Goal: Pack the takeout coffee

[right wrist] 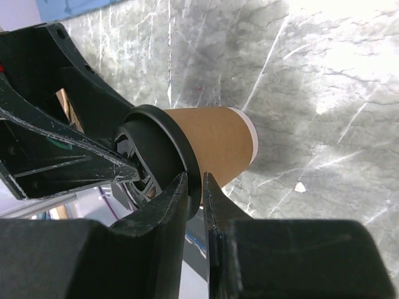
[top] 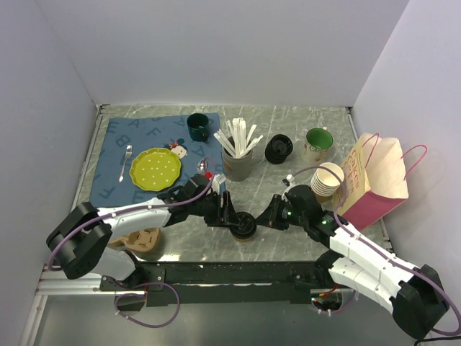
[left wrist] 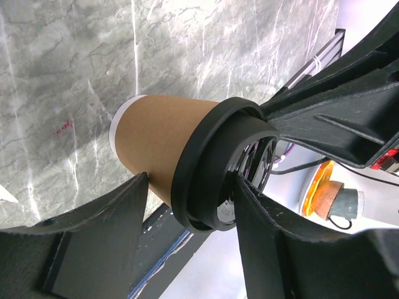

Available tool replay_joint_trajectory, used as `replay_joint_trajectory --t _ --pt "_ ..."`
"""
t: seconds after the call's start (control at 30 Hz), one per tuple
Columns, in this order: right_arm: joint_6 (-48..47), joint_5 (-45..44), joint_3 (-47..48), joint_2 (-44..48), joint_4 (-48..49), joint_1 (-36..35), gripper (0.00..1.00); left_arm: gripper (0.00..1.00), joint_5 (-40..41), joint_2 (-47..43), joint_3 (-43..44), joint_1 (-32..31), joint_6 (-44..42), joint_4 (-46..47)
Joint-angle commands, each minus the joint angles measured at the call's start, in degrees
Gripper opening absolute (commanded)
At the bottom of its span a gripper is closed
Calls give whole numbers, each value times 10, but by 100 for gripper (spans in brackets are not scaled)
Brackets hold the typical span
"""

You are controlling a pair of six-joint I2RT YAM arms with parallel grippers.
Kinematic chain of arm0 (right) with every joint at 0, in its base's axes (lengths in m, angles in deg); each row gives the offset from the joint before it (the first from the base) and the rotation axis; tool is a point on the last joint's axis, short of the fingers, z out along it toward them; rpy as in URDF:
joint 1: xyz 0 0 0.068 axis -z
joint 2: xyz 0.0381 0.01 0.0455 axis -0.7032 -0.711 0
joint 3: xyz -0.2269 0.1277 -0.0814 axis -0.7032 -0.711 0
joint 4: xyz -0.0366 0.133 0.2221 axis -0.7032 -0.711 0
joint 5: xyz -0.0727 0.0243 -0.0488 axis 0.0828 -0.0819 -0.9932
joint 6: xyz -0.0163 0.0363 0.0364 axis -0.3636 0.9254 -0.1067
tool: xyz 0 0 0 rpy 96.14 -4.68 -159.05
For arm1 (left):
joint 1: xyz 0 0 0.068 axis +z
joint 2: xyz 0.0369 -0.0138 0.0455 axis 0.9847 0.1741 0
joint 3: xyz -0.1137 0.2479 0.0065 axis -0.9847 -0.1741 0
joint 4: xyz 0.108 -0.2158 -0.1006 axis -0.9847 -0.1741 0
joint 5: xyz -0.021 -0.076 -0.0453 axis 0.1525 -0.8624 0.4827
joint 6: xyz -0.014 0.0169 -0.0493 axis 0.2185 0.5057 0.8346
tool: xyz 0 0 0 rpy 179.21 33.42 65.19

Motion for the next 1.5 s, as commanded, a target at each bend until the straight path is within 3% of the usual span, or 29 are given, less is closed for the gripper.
replay_joint_trajectory --t 0.0,0.1,0.3,0.47,0.53,0.7,0.83,0.93,1.17,1.47 --pt "-35 -100 -5 2 -131 1 23 61 102 34 -18 -2 -40 -116" --pt "-56 -92 100 -2 -168 2 27 62 97 17 13 -2 -43 -135" --pt "-59 -64 213 -11 -206 1 32 72 60 -16 93 -2 -45 -167" --pt "-63 -64 233 6 -230 1 36 81 37 -26 168 -2 -64 -193" --pt "-70 -72 239 11 -250 0 39 92 32 -29 185 -2 -72 -198" --pt "-92 -94 260 12 -280 -7 43 97 72 -47 223 -2 -85 -240" --pt "-141 -104 290 -30 -279 -25 48 99 172 -88 212 -2 -88 -282" --pt "-197 -119 328 -85 -285 -49 51 97 202 -118 194 -2 -78 -312" --pt "-273 -134 395 -190 -276 -100 52 97 222 -206 111 -2 -59 -318" --pt "-321 -138 378 -246 -251 -137 52 97 240 -295 65 -2 -44 -341"
